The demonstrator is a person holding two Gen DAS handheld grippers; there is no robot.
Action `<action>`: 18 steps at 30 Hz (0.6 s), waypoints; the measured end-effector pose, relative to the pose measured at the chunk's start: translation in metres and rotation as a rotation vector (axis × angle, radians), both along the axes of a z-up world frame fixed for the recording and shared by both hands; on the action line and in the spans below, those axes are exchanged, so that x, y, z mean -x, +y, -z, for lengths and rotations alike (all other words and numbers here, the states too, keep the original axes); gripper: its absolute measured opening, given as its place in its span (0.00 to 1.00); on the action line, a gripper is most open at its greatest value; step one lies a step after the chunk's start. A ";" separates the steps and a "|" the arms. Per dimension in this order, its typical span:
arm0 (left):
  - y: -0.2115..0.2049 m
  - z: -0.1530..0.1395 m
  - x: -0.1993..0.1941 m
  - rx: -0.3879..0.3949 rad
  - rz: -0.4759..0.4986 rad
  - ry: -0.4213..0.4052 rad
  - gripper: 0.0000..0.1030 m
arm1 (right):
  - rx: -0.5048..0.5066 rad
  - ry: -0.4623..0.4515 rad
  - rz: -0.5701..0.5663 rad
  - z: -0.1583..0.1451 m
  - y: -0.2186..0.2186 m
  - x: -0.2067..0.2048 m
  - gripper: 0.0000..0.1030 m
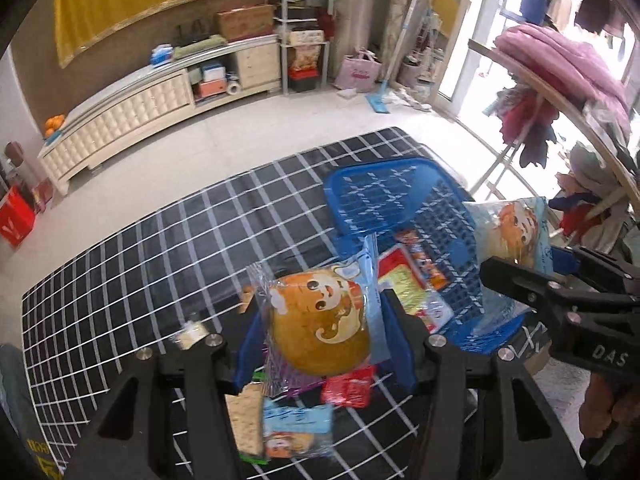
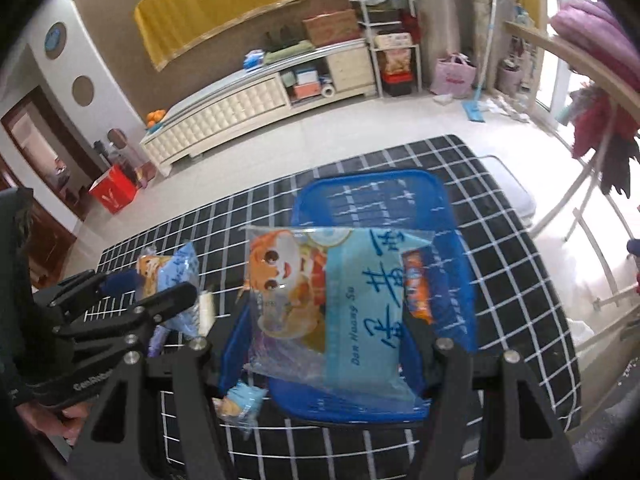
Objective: Organize snacks
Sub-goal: 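Carry the bread pack and bun pack over the blue basket with both grippers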
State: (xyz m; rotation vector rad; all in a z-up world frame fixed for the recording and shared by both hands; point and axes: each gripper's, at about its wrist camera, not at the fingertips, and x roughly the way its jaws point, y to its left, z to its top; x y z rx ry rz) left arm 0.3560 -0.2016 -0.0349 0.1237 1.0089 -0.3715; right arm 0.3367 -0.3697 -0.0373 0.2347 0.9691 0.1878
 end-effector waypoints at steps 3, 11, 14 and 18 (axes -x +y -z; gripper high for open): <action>-0.020 0.003 -0.004 -0.008 0.023 0.017 0.51 | 0.000 0.002 0.019 0.003 -0.019 0.000 0.66; -0.072 0.025 -0.026 -0.063 0.077 0.059 0.51 | -0.016 0.022 0.051 0.018 -0.052 -0.010 0.66; -0.083 0.033 -0.033 -0.073 0.086 0.070 0.51 | -0.021 0.033 0.055 0.026 -0.062 -0.015 0.66; -0.094 0.045 -0.047 -0.086 0.096 0.088 0.51 | -0.029 0.047 0.068 0.035 -0.070 -0.024 0.66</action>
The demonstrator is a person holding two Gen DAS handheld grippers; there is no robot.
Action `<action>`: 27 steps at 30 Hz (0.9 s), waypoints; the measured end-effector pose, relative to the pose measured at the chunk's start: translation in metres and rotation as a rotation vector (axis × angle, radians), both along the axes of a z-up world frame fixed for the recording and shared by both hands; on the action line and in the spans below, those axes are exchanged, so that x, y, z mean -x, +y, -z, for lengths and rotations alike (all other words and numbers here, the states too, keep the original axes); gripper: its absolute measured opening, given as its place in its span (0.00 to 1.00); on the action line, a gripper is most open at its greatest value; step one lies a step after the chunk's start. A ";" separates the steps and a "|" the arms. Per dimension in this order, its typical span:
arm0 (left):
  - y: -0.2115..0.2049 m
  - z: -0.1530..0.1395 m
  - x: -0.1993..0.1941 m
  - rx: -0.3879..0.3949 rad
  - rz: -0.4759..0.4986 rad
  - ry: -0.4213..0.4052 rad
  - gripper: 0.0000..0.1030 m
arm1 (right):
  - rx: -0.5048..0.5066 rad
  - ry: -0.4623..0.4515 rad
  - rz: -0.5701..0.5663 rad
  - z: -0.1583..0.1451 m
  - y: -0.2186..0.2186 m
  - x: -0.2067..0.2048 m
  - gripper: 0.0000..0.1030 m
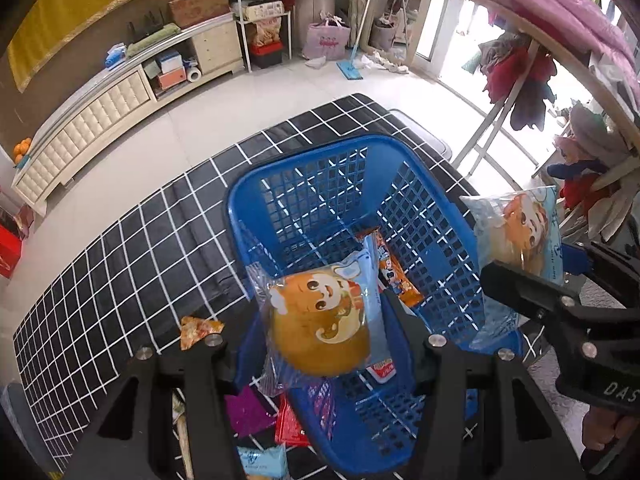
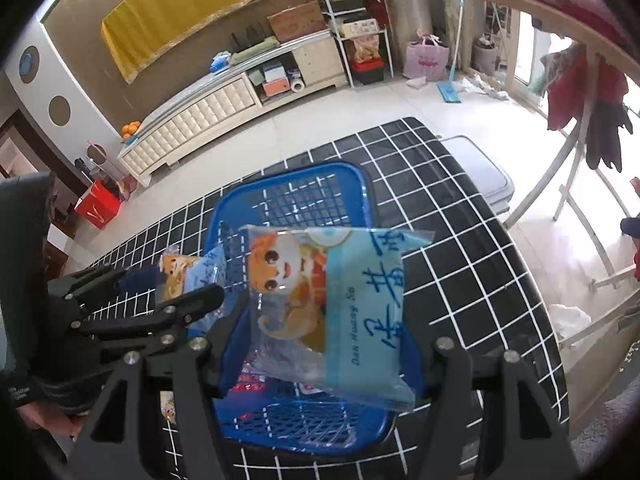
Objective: Organize snacks
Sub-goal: 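Open the left gripper to drop the round bun pack into the basket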
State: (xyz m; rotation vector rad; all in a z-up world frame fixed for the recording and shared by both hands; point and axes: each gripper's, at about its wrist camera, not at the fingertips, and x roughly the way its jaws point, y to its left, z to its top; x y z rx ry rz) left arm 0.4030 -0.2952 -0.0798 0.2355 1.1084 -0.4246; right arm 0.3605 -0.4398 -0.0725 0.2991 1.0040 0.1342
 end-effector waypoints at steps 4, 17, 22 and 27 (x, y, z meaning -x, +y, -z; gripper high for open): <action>-0.008 0.007 -0.019 0.009 -0.006 -0.009 0.52 | -0.008 -0.001 0.012 0.005 -0.004 -0.009 0.66; 0.011 -0.001 -0.025 0.042 -0.067 -0.032 0.74 | 0.012 -0.020 0.004 -0.006 0.002 -0.009 0.66; 0.022 -0.014 -0.013 0.040 -0.060 -0.051 0.74 | 0.014 -0.029 -0.012 -0.013 0.010 -0.008 0.66; 0.037 -0.026 0.002 0.047 -0.056 -0.067 0.74 | 0.023 -0.037 -0.026 -0.020 0.022 -0.003 0.66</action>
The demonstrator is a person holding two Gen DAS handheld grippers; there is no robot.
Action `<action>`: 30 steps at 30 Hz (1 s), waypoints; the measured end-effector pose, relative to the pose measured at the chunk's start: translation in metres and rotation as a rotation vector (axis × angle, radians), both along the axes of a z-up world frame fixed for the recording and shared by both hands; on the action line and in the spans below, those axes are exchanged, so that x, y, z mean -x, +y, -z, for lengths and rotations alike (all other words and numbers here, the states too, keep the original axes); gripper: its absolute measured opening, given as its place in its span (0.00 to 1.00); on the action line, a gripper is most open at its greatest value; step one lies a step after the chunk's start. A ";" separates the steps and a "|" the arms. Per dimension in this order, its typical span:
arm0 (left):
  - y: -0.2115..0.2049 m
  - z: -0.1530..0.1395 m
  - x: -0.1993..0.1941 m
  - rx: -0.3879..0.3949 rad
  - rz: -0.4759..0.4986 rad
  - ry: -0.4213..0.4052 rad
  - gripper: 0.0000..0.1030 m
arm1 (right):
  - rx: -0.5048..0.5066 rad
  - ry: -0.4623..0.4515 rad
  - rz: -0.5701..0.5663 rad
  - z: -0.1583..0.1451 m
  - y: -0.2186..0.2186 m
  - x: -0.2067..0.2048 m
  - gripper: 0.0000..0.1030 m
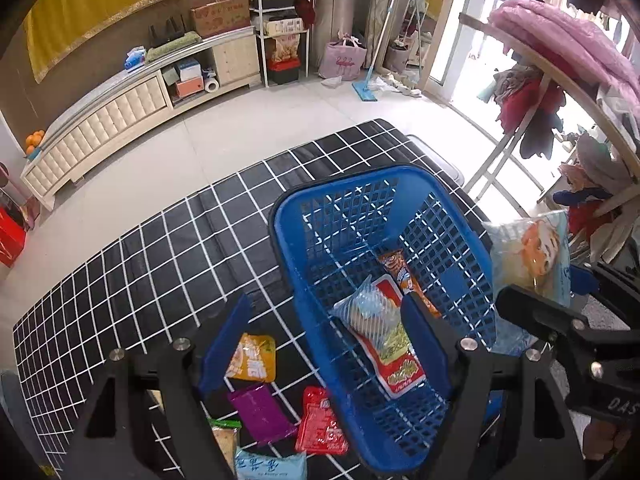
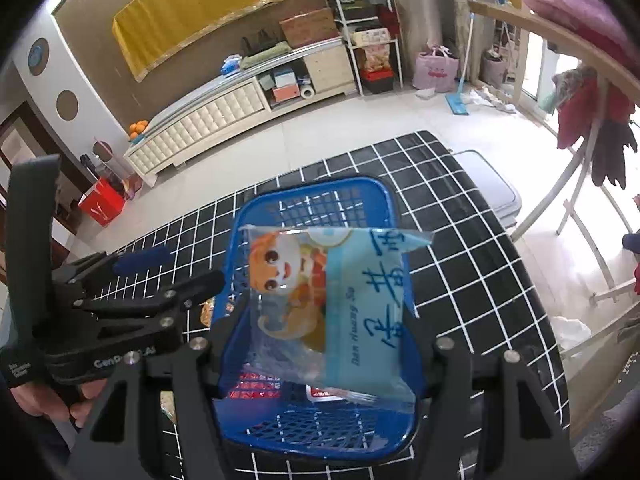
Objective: Organize snacks
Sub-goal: 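Open the left gripper to drop the round bun pack into the basket, then lower the blue-and-white bread pack into the basket and open the right gripper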
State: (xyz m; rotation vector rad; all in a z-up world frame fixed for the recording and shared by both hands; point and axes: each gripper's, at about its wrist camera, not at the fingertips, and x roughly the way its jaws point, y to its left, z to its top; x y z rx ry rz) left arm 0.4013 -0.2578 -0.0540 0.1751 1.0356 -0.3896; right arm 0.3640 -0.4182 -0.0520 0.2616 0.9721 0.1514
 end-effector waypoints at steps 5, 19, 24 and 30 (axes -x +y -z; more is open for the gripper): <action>0.017 -0.006 0.013 0.016 -0.005 -0.004 0.74 | 0.010 -0.006 -0.013 -0.006 0.010 0.000 0.66; 0.052 0.008 0.008 0.027 -0.034 0.011 0.74 | 0.062 0.054 -0.054 0.020 0.036 -0.043 0.66; 0.057 0.020 -0.007 0.028 -0.038 0.028 0.74 | 0.092 0.077 -0.071 0.035 0.047 -0.066 0.67; 0.063 0.033 -0.018 0.043 -0.049 0.048 0.74 | 0.166 0.114 -0.088 0.052 0.059 -0.089 0.81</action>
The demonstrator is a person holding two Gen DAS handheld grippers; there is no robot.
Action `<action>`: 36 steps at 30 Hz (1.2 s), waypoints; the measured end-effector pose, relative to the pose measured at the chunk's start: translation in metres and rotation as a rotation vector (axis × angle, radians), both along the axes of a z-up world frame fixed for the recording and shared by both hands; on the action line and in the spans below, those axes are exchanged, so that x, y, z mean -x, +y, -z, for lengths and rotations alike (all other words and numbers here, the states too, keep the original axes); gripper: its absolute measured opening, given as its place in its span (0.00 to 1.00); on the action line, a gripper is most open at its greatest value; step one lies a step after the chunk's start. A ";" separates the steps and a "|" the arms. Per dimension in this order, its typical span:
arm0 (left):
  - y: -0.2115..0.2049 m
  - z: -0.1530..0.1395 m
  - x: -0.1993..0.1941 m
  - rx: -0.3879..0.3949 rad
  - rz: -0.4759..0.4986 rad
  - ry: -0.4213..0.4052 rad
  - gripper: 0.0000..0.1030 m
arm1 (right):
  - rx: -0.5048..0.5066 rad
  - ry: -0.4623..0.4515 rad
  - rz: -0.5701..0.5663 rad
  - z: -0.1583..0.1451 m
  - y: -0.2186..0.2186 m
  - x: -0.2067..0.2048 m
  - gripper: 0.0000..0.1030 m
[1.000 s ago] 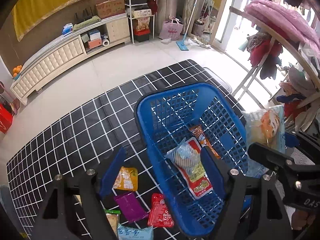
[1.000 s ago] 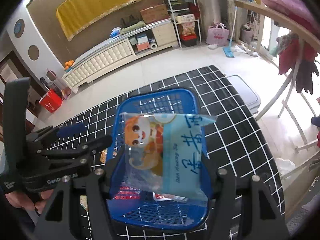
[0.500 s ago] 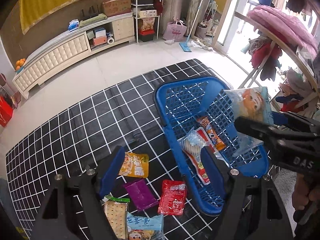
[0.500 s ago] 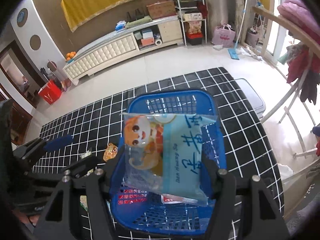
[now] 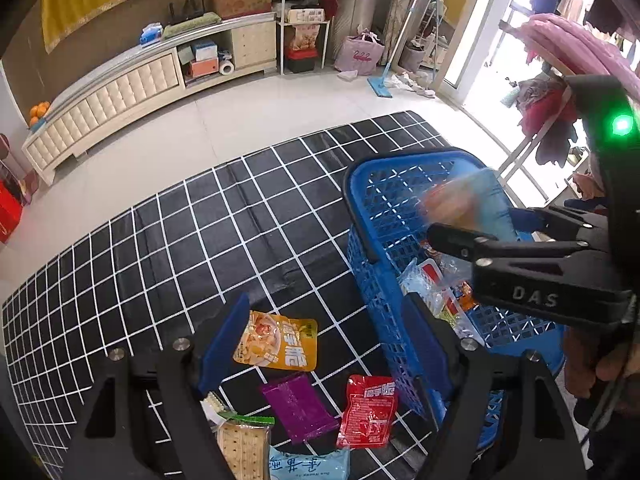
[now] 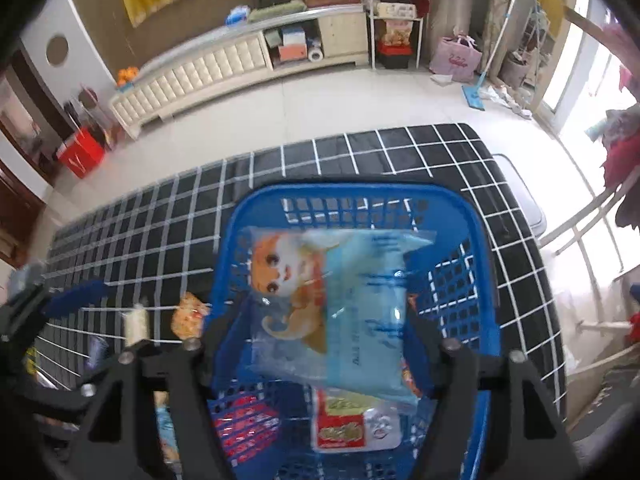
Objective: Organize snacks
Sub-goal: 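Lower the blue-and-white bread pack into the basket and open the right gripper, then move both grippers back over the snacks remaining on the mat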
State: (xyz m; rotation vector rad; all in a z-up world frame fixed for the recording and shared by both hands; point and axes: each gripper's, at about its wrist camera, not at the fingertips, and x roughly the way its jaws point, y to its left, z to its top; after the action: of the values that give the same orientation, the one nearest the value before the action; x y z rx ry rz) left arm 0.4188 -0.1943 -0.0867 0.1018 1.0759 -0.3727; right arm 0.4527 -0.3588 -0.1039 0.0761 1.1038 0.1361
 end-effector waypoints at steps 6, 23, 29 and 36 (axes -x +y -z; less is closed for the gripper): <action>0.016 0.000 0.006 0.019 -0.029 0.009 0.74 | -0.001 -0.072 -0.020 -0.020 0.007 0.009 0.92; 0.095 -0.066 0.095 0.042 -0.101 -0.097 0.75 | -0.046 -0.132 -0.125 -0.087 0.074 0.072 0.92; 0.126 -0.069 0.121 0.037 -0.127 -0.107 0.78 | -0.055 -0.150 -0.160 -0.097 0.099 0.090 0.92; 0.156 -0.049 0.145 0.035 -0.160 -0.082 0.78 | -0.053 -0.101 -0.190 -0.077 0.130 0.107 0.92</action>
State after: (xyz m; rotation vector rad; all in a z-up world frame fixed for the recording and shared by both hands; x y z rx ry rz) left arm 0.2736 -0.0380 -0.0382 -0.0001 0.9887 -0.2411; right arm 0.3456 -0.2286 -0.0265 0.0112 1.0050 0.3367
